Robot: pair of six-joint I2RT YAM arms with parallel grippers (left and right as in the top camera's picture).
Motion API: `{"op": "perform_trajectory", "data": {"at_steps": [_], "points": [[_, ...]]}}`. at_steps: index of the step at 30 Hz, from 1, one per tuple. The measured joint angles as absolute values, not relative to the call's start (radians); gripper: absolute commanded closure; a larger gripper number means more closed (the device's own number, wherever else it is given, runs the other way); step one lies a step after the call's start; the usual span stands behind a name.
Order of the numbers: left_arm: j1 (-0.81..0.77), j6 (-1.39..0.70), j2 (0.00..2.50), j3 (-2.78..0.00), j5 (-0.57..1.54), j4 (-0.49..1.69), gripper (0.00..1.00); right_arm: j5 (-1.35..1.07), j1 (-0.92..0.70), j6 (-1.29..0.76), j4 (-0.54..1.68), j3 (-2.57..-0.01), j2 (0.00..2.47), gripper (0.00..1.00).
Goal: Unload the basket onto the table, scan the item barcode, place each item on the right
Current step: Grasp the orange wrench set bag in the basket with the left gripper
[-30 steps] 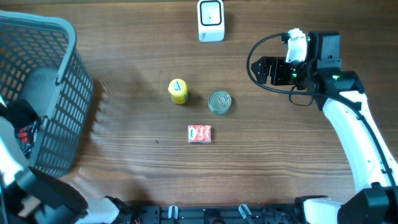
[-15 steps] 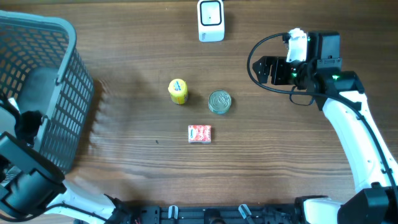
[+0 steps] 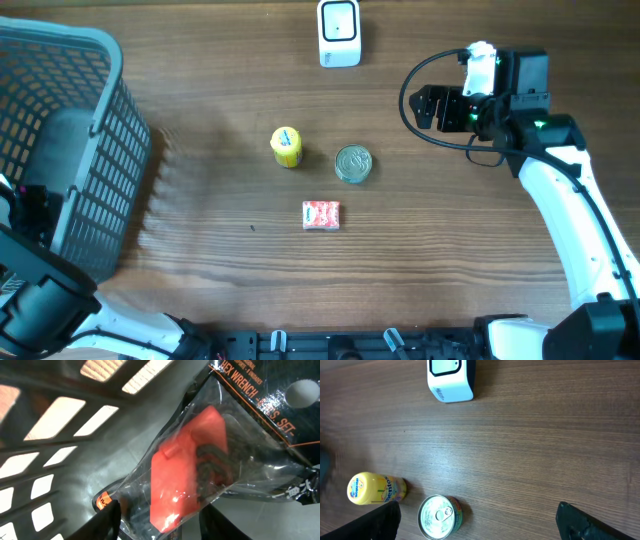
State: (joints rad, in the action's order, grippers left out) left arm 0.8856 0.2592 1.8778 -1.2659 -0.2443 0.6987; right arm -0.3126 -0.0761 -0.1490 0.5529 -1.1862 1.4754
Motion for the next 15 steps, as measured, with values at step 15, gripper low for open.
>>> {"op": "perform_trajectory", "data": {"at_steps": [15], "points": [[0.886,0.252,1.866,-1.269,-0.230,0.661,0.96,-0.305,-0.076,-0.153,0.553,-1.186,1.476,0.00]]}}
